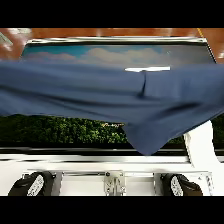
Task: Fold the shirts.
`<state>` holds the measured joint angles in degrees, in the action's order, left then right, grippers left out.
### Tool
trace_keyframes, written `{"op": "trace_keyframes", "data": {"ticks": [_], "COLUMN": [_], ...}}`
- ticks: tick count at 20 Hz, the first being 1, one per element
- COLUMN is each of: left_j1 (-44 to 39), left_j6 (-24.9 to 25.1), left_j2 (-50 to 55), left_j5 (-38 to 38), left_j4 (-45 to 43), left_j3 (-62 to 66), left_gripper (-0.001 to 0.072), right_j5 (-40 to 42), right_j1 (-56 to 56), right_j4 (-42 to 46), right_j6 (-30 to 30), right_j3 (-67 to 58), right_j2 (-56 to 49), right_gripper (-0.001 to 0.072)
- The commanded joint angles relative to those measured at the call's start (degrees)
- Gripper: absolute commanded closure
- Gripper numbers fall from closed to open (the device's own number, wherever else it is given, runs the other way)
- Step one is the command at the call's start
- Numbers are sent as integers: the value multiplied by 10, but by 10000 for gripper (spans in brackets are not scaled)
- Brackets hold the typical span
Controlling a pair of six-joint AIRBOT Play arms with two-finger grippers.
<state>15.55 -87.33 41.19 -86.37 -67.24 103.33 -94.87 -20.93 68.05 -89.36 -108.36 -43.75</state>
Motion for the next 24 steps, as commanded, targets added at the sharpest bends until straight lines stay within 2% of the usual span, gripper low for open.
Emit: {"op": "trace_keyframes", "data": {"ticks": [1,5,9,11,13,14,17,20,22,23,24], "left_j1": [0,0,0,-1,-12,-23,-57,-69,-74,-75,-75], "left_j6": [-14,-26,-17,-17,-12,4,64,64,63,63,62], "left_j2": [-43,-127,-129,-67,32,86,253,390,440,454,459], "left_j5": [-77,-60,49,126,170,197,348,366,367,367,364], "left_j4": [11,32,34,37,39,40,69,115,122,123,122], "left_j3": [-130,-389,-529,-559,-578,-578,-560,-494,-453,-436,-422], "left_gripper": [665,665,665,665,664,664,664,663,663,638,545], "right_j5": [-113,-82,119,207,268,297,424,565,629,639,645], "right_j1": [0,0,0,1,1,1,27,87,117,125,129], "right_j4": [29,53,64,60,22,-14,-105,-120,-121,-120,-121], "right_j6": [3,33,52,49,45,46,82,82,82,82,82], "right_j3": [68,256,400,407,407,407,407,407,407,407,407], "right_j2": [6,6,-21,-82,-165,-213,-342,-426,-449,-453,-452], "right_gripper": [650,650,651,651,651,651,651,650,650,646,560]}}
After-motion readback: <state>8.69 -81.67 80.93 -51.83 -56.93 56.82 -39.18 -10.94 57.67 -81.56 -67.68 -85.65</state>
